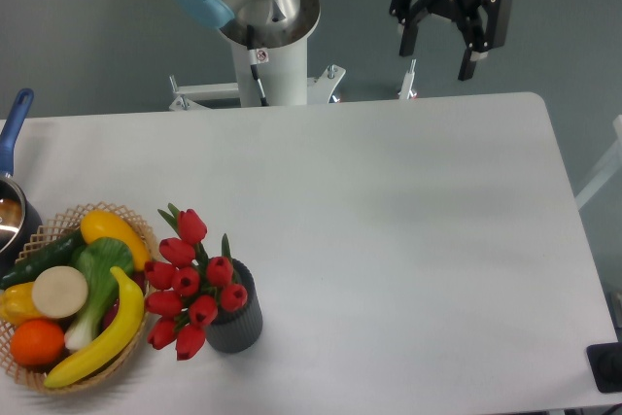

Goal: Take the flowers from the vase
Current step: 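Lower the open gripper from its raised start pose toward the table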

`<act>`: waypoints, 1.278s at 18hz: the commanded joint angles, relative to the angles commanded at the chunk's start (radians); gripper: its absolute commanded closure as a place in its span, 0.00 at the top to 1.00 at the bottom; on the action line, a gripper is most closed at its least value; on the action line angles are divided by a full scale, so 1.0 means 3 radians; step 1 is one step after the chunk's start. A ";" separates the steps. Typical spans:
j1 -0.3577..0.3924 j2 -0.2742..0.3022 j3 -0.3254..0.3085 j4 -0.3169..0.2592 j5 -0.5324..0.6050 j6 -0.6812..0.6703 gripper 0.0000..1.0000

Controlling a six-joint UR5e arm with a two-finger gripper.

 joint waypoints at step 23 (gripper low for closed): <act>-0.0480 -0.0260 -0.0261 0.0991 -0.0492 -0.0927 1.00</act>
